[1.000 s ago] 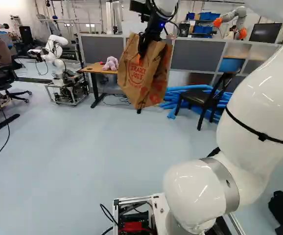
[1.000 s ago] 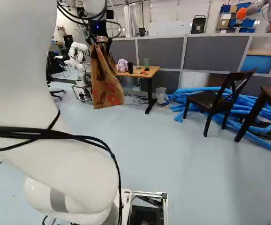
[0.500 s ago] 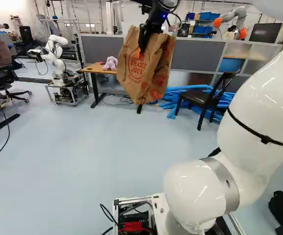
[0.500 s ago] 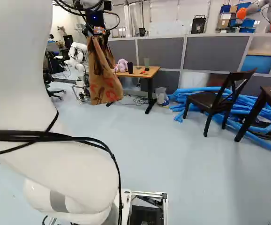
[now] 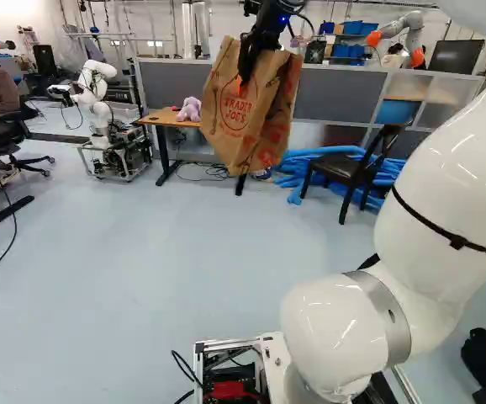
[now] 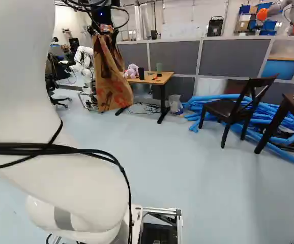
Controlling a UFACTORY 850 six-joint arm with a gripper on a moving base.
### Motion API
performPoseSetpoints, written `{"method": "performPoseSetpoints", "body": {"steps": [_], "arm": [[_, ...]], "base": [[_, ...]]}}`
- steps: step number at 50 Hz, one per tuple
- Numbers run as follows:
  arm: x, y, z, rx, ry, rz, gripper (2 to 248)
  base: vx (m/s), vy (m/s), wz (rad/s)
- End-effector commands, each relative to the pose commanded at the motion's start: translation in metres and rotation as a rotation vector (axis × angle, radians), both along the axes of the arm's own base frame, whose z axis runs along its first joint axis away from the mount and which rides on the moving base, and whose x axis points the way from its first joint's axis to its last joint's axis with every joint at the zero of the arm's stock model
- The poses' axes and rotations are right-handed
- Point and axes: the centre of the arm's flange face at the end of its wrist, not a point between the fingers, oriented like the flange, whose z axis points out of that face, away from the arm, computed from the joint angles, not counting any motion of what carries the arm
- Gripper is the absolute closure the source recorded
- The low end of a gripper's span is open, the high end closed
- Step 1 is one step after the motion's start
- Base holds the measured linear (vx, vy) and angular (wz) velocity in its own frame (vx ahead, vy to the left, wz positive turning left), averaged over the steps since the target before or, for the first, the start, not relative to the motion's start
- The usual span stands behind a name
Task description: Pick up the bag on the ground and place it on the table
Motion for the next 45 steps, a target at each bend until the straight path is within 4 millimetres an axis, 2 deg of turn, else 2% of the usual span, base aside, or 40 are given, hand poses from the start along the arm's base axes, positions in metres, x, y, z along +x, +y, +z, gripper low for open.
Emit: {"method": "performPoseSetpoints", "body": {"steps": [21, 45], "arm": [[0.0000, 0.0000, 0.0000, 0.000, 0.000, 0.000, 229], [0.0000, 0.0000, 0.0000, 0.000, 0.000, 0.000, 229]], "base": [[0.038, 0.015, -0.008], [0.162, 0.095, -0.027]]}}
